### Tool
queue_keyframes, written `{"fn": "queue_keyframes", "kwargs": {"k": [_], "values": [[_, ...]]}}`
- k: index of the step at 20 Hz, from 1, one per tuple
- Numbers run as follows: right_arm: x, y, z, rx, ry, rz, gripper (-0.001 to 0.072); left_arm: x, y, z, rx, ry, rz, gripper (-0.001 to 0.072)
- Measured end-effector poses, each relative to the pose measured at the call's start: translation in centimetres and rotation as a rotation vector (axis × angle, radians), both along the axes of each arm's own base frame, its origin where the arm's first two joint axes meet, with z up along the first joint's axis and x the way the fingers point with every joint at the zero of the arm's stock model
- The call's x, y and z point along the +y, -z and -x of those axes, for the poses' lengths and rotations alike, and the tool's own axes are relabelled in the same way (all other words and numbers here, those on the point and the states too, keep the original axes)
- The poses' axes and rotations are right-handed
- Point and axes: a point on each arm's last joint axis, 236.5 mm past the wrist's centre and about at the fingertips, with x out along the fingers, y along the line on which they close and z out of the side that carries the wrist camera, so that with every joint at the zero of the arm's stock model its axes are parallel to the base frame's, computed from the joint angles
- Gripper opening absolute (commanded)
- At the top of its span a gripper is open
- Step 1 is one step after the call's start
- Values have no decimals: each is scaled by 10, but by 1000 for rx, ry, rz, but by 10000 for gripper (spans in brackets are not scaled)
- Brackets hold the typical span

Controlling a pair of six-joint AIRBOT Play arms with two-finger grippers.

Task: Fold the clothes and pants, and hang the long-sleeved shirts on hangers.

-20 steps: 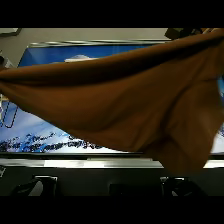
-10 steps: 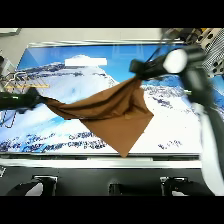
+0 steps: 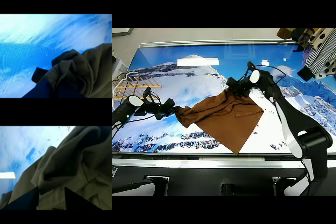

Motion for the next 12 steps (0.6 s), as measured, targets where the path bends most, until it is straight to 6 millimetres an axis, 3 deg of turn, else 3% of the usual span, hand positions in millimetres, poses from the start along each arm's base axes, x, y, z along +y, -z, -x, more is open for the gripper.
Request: {"fn": "queue_keyframes", "kwargs": {"k": [3, 6, 8, 9, 12], "values": [[-24, -28, 9, 12, -63, -61, 380, -1, 5, -2, 8, -2, 5, 21], [-75, -48, 37, 40, -163, -3, 387, -2, 5, -1, 16, 5, 9, 21], [-104, -45, 67, 94, -210, 52, 480, -4, 5, 1, 27, 13, 14, 21], [-113, -38, 87, 134, -230, 66, 479, -5, 5, 2, 33, 17, 17, 21], [-112, -9, 156, 256, -247, 11, 483, -8, 6, 9, 60, 34, 27, 21]]}}
